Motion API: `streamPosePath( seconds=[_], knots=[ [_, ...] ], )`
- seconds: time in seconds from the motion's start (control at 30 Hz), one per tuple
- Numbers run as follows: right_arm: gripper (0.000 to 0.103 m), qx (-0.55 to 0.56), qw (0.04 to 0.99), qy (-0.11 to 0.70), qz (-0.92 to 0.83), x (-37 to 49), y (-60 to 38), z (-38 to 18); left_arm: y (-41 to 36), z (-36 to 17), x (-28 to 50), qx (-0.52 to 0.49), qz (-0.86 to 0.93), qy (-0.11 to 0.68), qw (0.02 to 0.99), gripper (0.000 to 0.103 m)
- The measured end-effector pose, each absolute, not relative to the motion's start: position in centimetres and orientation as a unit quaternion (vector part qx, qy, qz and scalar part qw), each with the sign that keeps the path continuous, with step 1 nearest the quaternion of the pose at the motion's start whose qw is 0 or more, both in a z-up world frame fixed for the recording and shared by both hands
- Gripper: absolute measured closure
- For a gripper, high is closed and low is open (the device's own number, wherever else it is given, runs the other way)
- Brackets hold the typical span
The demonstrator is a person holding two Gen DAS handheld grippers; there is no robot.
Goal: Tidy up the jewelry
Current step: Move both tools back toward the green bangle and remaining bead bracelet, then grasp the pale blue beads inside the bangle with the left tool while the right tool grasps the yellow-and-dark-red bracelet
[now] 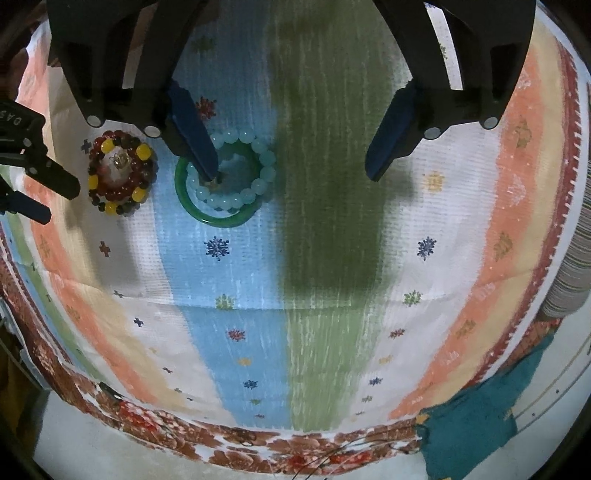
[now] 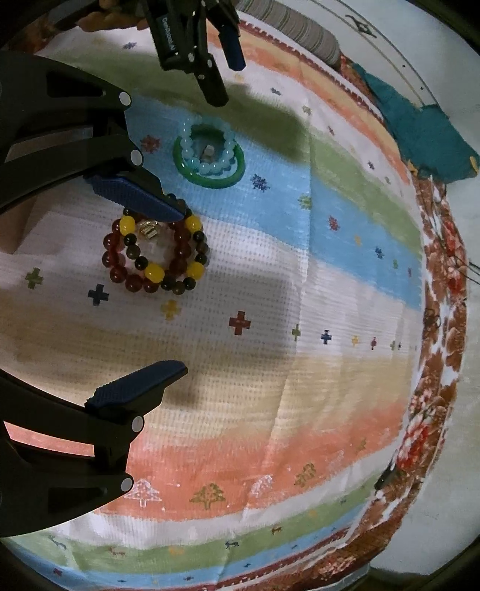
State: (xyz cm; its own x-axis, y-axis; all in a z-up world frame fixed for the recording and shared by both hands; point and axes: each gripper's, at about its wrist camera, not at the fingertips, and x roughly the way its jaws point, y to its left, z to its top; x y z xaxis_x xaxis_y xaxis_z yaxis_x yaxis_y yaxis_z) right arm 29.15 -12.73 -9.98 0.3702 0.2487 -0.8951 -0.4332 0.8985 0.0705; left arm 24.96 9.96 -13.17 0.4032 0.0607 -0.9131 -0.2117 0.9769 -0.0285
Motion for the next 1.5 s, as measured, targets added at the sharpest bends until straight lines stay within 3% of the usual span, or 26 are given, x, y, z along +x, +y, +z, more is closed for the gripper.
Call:
streamPosePath(
  seconds=[0.13,0.2,0.47,0.73,1.07,1.5],
  knots=[
    [0.026,-0.086,0.818,0.529,0.209,29.7,-12.4,-10.7,10.4,-14.0,25.5,-0.082,0.075,0.550,0.828,0.034],
    [0.035,-0.087,0.814,0.534,0.209,29.9,-12.2,-11.1,10.6,-14.6,25.8,-0.087,0.070,0.556,0.824,0.040],
    [0.049,-0.086,0.802,0.552,0.211,30.9,-11.8,-12.8,10.4,-16.2,26.9,-0.088,0.056,0.574,0.812,0.055],
    [0.073,-0.075,0.790,0.564,0.229,31.1,-11.4,-13.4,11.0,-16.9,27.1,-0.146,0.026,0.582,0.800,0.086],
    [0.092,-0.083,0.789,0.559,0.240,30.6,-10.7,-13.2,9.1,-16.2,27.1,-0.077,0.034,0.579,0.811,0.088],
    [0.092,-0.096,0.804,0.530,0.251,29.0,-10.5,-10.4,7.9,-12.8,26.6,-0.053,0.035,0.552,0.832,0.092]
  ],
)
